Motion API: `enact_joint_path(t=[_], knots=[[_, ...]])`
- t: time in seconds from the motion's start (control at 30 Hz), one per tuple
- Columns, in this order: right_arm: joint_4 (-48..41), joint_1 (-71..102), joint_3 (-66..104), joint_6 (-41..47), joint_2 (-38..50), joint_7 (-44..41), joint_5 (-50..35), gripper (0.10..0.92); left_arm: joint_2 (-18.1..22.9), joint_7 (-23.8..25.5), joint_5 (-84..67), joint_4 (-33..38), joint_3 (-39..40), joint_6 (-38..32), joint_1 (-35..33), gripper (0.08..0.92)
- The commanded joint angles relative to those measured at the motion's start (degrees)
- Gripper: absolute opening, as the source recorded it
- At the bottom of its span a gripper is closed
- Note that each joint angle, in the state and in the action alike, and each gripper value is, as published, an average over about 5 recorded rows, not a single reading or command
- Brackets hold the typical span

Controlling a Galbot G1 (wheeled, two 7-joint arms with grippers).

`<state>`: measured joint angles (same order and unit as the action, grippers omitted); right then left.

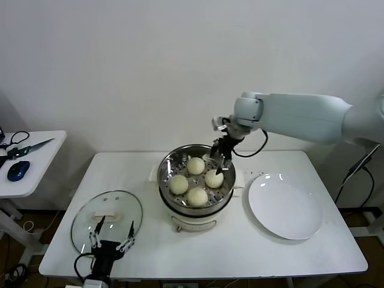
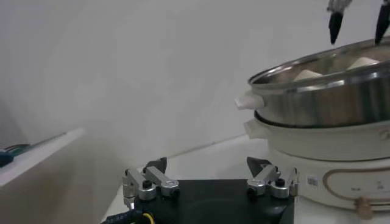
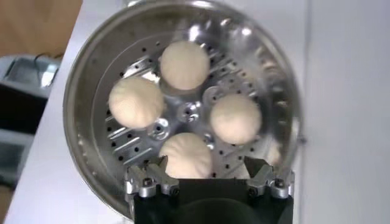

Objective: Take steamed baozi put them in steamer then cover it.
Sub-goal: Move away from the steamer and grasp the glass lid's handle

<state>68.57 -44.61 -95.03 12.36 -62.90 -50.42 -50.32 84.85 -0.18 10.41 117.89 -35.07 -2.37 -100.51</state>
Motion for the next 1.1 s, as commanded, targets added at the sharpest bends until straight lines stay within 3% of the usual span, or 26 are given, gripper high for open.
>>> enact_joint_path(t=[0.03,0.23,0.43,0.83,1.1], knots=[[3.87,4.26,10.36,-16.13,17.14,13.52,-3.75,0.823,-0.41,0.04,0.42,-0.02,-0.86,-0.03,-0.12,0.823],[8.07,23.40,30.82,-21.37,28.48,23.33,-4.66,0.823,-1.54,-0.11,1.93,0.84,-0.88,1.62,1.42,0.823],[11.71,51.80,60.35,-24.86,32.61,31.38,-1.17,0.823,-1.28,-0.77,5.66,1.02,0.11,2.41,1.90,0.823],[18.98,96.95,106.42,-27.13,25.71,36.91,4.07,0.823,-0.54,-1.73,19.00,0.98,-1.09,2.36,1.10,0.823],[24.77,113.76,121.37,-21.75,17.68,40.89,11.03,0.823,0.10,-0.24,49.38,0.04,-3.70,4.66,1.42,0.823]])
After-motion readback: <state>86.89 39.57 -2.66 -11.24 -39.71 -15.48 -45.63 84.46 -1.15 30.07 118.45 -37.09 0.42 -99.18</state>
